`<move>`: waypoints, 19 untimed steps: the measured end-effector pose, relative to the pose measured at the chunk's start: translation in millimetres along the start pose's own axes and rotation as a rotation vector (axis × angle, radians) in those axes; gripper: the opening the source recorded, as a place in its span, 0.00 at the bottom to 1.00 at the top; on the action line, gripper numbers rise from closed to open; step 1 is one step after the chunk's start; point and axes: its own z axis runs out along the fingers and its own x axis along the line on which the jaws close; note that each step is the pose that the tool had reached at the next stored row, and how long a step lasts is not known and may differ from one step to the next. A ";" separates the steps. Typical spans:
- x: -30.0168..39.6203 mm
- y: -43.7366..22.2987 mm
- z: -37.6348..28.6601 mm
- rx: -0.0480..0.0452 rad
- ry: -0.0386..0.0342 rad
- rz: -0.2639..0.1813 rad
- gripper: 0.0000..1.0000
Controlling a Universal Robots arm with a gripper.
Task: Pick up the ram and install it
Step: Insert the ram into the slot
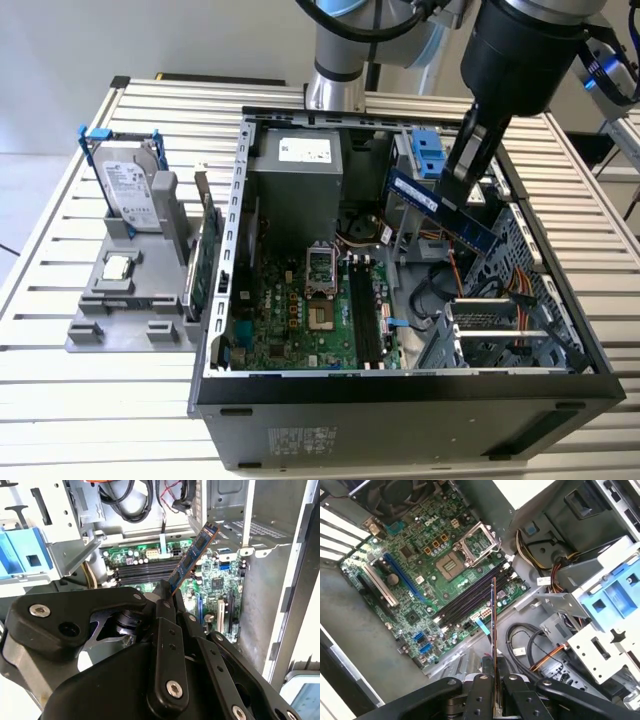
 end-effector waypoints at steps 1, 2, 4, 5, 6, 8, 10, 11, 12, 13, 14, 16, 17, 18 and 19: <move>0.0 0.0 0.0 0.0000 -0.0002 0.005 0.00; 0.0 0.0 0.0 0.0000 -0.0004 0.011 0.00; 0.0 0.0 0.0 0.0000 -0.0007 0.023 0.00; 0.0 0.0 0.0 0.0001 -0.0008 0.029 0.00; 0.0 0.0 0.0 0.0001 -0.0010 0.035 0.00; 0.0 0.0 0.0 0.0001 -0.0013 0.046 0.00; 0.0 0.0 0.0 0.0001 -0.0016 0.058 0.00; 0.0 0.0 0.0 0.0001 -0.0017 0.064 0.00; 0.0 0.0 0.0 0.0002 -0.0020 0.070 0.00; 0.0 0.0 0.0 0.0002 -0.0021 0.076 0.00; 0.0 0.0 0.0 0.0001 -0.0023 0.082 0.00; 0.0 0.0 0.0 0.0002 -0.0026 0.093 0.00; 0.0 0.0 0.0 0.0002 -0.0028 0.099 0.00; 0.0 0.0 0.0 0.0002 -0.0029 0.105 0.00; 0.0 0.0 0.0 0.0003 -0.0031 0.111 0.00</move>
